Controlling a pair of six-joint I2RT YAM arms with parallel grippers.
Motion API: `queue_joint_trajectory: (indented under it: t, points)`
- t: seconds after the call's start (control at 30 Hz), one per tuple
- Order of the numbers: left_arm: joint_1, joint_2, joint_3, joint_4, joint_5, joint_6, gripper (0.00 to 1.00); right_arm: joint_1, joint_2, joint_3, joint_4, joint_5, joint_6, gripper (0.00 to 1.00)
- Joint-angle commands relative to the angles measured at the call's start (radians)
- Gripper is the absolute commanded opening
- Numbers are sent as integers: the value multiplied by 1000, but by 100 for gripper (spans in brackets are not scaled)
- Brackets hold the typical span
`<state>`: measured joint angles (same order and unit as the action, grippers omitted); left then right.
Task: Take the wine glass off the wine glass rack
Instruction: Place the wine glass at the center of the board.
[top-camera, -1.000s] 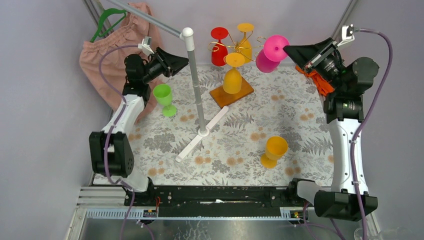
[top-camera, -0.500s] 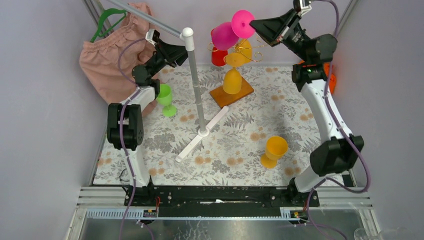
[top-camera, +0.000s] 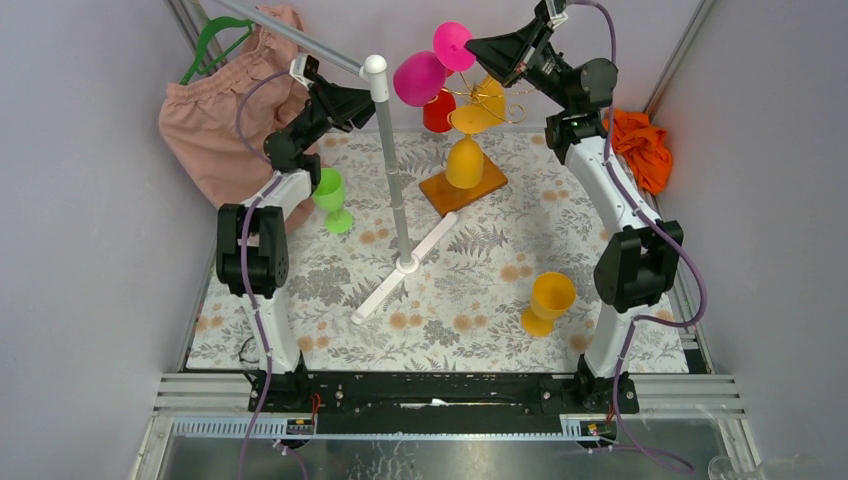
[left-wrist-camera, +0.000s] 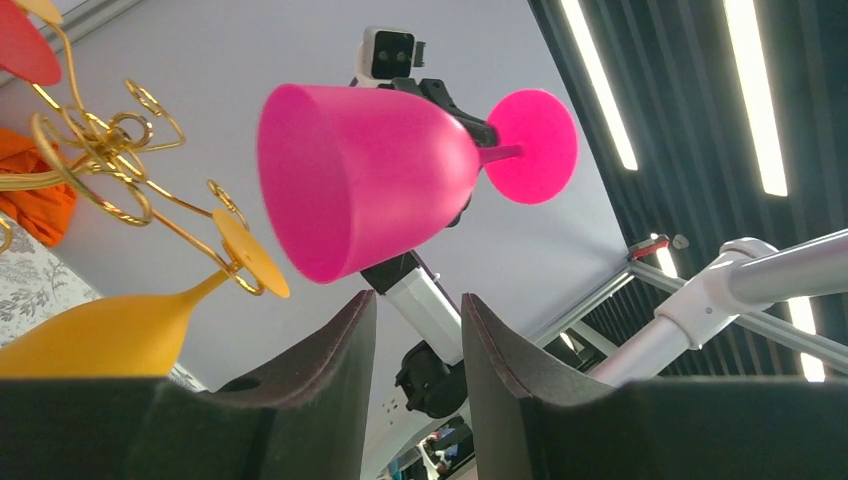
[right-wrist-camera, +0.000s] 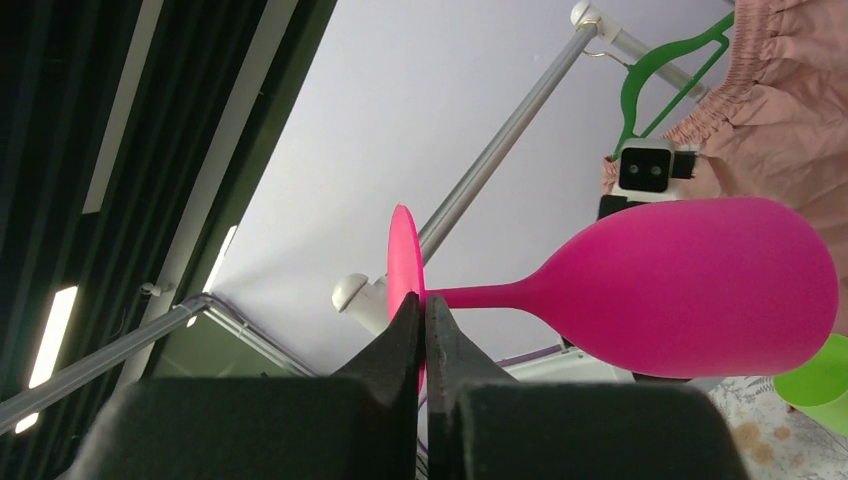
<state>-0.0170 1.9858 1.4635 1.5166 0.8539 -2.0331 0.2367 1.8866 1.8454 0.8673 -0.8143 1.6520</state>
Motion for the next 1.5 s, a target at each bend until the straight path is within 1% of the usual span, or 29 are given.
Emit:
queue_joint_trajectory:
  t: [0.0,0.27,0.5,0.8,0.83,0.97,1.23,1.47]
  points:
    - [8,37,5,89,2,10,44,15,-2,78,103,-18,41,0]
    - [8,67,11,87,-12,22,43,58,36,113,64,-35,37,0]
    - [10,29,-2,90,-6,30,43,71,54,121,42,-27,23,0]
    - [15,-19,-89,90,9,55,43,72,57,148,4,-14,-14,0]
    - [36,-21,-101,89,11,57,42,72,56,156,-7,-12,-23,0]
    - [51,-32,-137,90,11,68,42,72,61,171,-16,-11,-31,0]
    - [51,-29,-90,88,10,62,42,73,68,149,-13,-12,-26,0]
    - [44,-15,-63,88,-3,56,42,78,85,170,-21,-20,-18,0]
